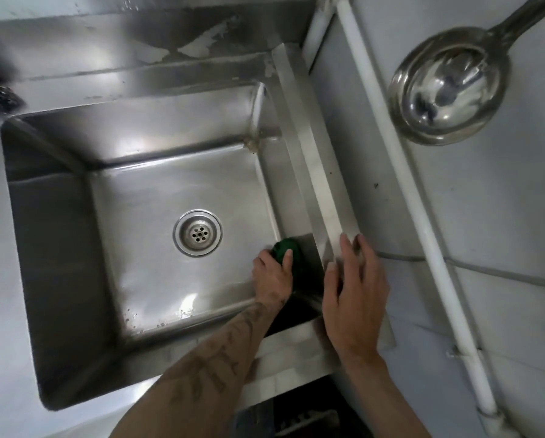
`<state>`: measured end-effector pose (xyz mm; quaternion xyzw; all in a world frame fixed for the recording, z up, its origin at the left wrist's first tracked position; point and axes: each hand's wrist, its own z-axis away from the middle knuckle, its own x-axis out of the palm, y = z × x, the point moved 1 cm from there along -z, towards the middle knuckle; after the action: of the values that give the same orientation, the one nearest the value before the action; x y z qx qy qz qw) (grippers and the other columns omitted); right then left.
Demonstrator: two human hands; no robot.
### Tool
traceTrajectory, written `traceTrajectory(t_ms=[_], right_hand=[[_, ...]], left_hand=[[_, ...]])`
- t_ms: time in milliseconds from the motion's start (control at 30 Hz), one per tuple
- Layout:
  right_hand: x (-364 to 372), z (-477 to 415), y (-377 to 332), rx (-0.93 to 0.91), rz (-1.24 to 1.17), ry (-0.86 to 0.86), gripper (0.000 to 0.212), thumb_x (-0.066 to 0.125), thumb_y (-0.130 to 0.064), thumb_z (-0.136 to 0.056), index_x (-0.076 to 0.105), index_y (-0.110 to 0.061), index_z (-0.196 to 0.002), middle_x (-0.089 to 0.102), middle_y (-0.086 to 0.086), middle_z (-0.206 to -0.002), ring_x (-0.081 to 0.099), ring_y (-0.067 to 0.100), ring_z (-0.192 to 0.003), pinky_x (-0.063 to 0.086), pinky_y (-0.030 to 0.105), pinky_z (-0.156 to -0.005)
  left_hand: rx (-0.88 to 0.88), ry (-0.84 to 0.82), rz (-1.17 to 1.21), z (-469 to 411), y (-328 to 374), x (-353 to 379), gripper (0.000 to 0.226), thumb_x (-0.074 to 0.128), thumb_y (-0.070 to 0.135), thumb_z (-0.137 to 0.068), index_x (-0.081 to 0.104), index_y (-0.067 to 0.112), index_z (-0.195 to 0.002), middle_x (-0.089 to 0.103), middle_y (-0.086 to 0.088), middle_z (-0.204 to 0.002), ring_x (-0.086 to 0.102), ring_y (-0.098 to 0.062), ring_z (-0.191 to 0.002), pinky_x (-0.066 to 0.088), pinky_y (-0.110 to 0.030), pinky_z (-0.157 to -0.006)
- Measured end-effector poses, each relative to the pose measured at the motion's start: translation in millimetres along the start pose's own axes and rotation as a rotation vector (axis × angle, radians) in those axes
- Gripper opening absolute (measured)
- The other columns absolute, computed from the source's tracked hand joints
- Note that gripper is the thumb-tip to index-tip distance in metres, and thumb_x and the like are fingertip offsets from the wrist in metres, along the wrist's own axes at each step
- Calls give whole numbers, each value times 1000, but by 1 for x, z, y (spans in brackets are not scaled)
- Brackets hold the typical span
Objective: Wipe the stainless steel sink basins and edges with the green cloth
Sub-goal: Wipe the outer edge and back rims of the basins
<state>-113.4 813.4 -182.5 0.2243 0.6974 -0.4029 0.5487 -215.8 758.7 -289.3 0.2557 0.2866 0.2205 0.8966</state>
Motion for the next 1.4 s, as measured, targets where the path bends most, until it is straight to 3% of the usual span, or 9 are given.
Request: traceTrajectory(t_ms=[67,233,400,467,700,800,967,1167,1400], right_hand=[[1,-2,3,-21,22,-7,48,47,-25,-108,46,-17,-155,40,12,-161,42,31,-146,40,48,-114],[-5,-8,23,-93,80,-73,44,45,-25,-111,47,-21,-155,41,13,-160,49,30,-138,56,47,-95],[1,-11,21,-46,91,-105,45,38,-30,-111,41,-24,-156,37,17,-161,50,36,-137,54,52,-96],[-2,-11,20,-41,72,-107,46,38,-30,-110,40,-24,-155,38,17,-160,50,36,-137,54,53,-97],[6,-45,7,-63,125,-80,51,47,-31,-109,38,-20,-158,44,19,-157,55,36,-132,56,50,-96],[9,-46,7,-76,124,-76,52,45,-32,-110,37,-19,-160,44,20,-157,53,36,-134,55,49,-96],[7,-45,4,-62,106,-94,52,42,-32,-110,34,-20,-160,40,18,-158,54,35,-130,58,49,-90],[8,-45,3,-61,117,-97,52,43,-30,-110,35,-19,-160,43,20,-156,55,36,-130,61,48,-85],[7,-45,3,-69,129,-106,53,44,-31,-110,34,-19,-161,41,19,-157,56,36,-128,60,46,-82]], left_hand=[[-18,-7,-82,-2,-3,10,92,19,76,-95,44,0,-142,51,-28,-140,55,-48,-126,43,-50,-108],[-192,-137,133,-2,10,16,52,33,45,-113,32,6,-149,52,-25,-148,54,-43,-133,41,-48,-115],[-270,-191,485,28,37,9,37,28,47,-114,32,12,-125,58,-7,-113,59,-32,-110,49,-45,-105],[-229,-144,504,31,41,9,36,29,48,-114,33,13,-121,59,-10,-110,60,-30,-103,51,-45,-98],[-196,15,355,-9,22,24,49,35,37,-114,36,0,-146,51,-30,-144,54,-46,-129,45,-47,-106],[-155,62,389,0,29,24,42,34,35,-114,38,0,-137,59,-24,-133,59,-40,-117,43,-35,-89],[30,102,478,33,50,13,21,34,41,-114,35,23,-103,58,-6,-92,55,-19,-78,39,-32,-65],[10,186,398,-2,36,25,24,38,35,-114,43,11,-112,56,-8,-104,59,-28,-92,38,-33,-73],[205,268,518,7,67,5,11,40,38,-113,39,35,-102,61,-5,-100,60,-17,-84,43,-17,-65]])
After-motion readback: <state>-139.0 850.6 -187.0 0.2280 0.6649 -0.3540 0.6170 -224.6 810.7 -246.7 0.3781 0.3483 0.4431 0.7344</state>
